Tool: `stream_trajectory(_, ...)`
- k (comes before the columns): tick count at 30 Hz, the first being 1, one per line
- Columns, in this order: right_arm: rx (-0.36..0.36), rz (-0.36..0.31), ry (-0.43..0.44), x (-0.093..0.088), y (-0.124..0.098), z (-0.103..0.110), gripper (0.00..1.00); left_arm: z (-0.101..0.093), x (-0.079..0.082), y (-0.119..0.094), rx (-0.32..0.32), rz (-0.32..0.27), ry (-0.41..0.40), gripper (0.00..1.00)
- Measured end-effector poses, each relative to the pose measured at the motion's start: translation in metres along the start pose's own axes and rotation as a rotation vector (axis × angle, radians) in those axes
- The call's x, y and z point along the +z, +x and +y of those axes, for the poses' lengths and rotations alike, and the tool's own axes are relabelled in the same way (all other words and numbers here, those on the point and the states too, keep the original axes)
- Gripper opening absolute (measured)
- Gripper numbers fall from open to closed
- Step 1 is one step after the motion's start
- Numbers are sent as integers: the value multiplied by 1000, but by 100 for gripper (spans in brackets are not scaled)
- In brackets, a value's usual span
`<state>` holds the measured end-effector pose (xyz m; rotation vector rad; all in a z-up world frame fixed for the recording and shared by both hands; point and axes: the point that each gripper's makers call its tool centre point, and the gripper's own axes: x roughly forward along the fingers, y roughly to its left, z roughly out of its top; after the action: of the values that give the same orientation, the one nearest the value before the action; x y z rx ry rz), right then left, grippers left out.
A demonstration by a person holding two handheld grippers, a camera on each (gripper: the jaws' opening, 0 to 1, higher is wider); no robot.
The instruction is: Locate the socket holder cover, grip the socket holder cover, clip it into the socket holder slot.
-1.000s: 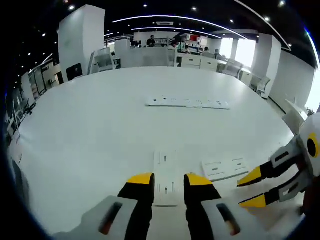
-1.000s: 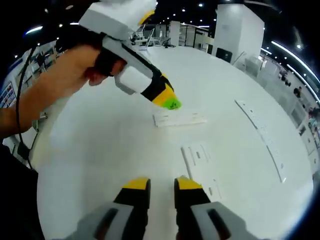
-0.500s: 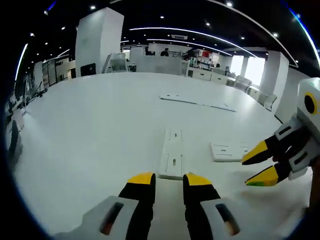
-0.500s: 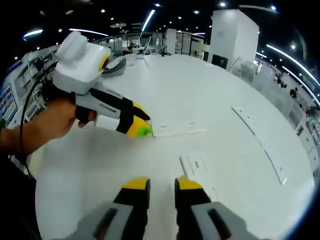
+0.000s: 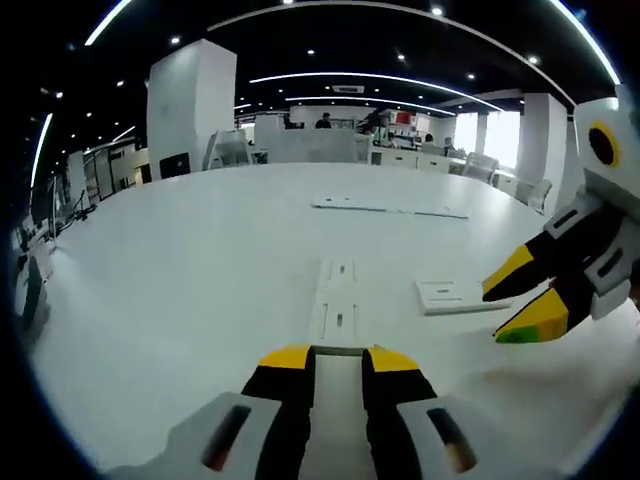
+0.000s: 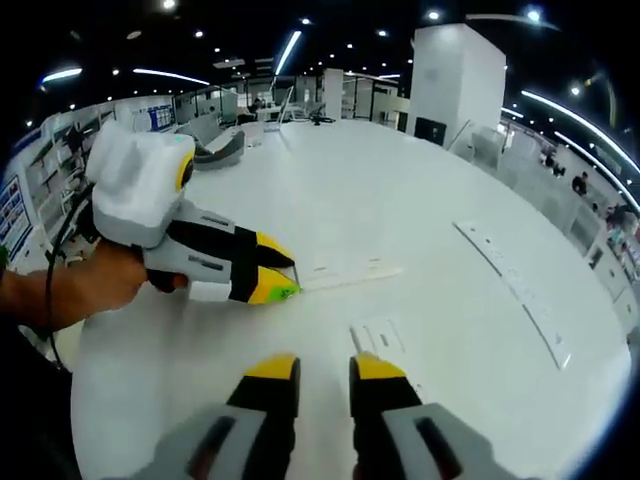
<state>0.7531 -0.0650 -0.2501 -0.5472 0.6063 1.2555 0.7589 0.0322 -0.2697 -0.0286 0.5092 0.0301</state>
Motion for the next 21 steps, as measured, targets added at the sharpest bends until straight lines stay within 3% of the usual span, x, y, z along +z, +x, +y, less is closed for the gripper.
stream_trajectory(19,13,8,-13,0,8,9,22,-1,-1,-2,-10,-4,4,17)
stream_trajectory(20,13,9,-14,-1,8,9,22,-15,-5,0,-90,2,51,18)
stream_trajectory(21,13,9,-15,-1,8,9,22,0,-9,-7,-20,8,-15,18)
